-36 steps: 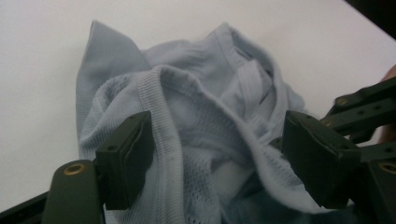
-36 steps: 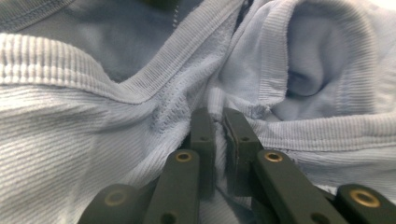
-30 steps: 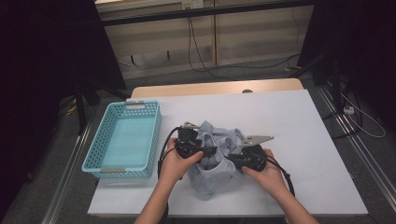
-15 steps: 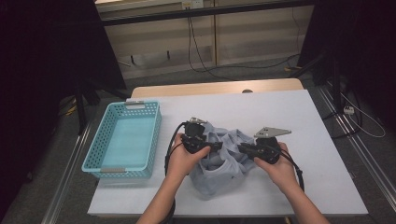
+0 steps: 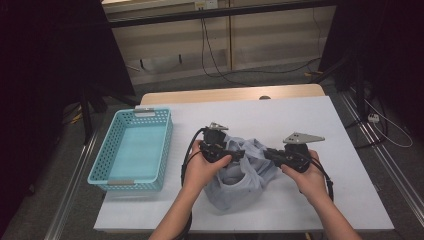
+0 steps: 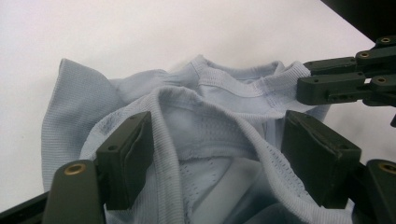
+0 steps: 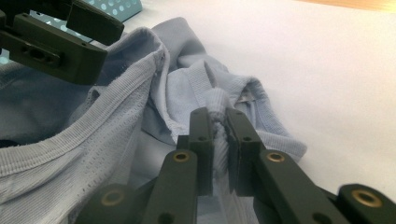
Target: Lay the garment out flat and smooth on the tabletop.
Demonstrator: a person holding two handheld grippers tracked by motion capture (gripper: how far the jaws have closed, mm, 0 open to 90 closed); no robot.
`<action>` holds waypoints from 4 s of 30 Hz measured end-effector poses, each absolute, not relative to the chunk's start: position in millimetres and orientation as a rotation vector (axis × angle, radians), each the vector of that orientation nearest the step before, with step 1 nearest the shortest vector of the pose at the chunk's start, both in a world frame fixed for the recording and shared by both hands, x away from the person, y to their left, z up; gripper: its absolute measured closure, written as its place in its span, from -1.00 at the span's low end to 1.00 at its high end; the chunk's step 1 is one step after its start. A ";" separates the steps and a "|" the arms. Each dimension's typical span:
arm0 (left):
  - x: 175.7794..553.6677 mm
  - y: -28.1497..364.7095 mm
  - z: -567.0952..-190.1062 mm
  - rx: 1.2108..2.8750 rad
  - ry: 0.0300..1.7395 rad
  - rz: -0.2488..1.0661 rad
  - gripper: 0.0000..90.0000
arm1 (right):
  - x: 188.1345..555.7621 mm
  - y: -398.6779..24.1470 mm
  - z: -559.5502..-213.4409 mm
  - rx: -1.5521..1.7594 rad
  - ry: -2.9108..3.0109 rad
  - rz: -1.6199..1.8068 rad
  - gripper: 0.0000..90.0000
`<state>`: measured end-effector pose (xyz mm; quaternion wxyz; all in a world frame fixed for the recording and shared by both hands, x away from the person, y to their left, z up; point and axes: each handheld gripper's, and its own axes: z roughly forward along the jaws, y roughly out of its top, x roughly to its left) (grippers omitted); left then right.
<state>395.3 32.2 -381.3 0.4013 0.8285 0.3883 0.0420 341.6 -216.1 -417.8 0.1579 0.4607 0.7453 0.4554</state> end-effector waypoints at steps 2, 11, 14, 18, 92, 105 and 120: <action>393.8 30.9 -379.8 2.088 0.976 0.107 -0.43 | 340.9 -216.3 -417.8 1.318 2.133 1.307 0.84; 391.5 24.8 -380.0 2.121 0.958 0.116 -0.31 | 342.0 -216.8 -419.6 1.325 2.133 1.314 0.84; 392.4 22.2 -388.1 2.128 0.968 0.106 -0.24 | 342.1 -215.9 -419.1 1.320 2.134 1.314 0.84; 392.2 15.9 -394.5 2.147 0.974 0.098 -0.18 | 342.8 -214.3 -418.3 1.318 2.140 1.305 0.84; 440.3 113.2 -293.1 1.962 0.965 0.153 0.95 | 381.2 -255.8 -328.2 1.335 1.904 1.302 0.89; 467.1 154.1 -286.4 1.854 1.083 0.240 0.96 | 444.0 -210.9 -302.8 1.233 1.885 1.304 0.91; 444.2 150.0 -316.5 1.901 1.110 0.246 -0.49 | 427.3 -189.3 -332.3 1.213 1.951 1.302 -0.34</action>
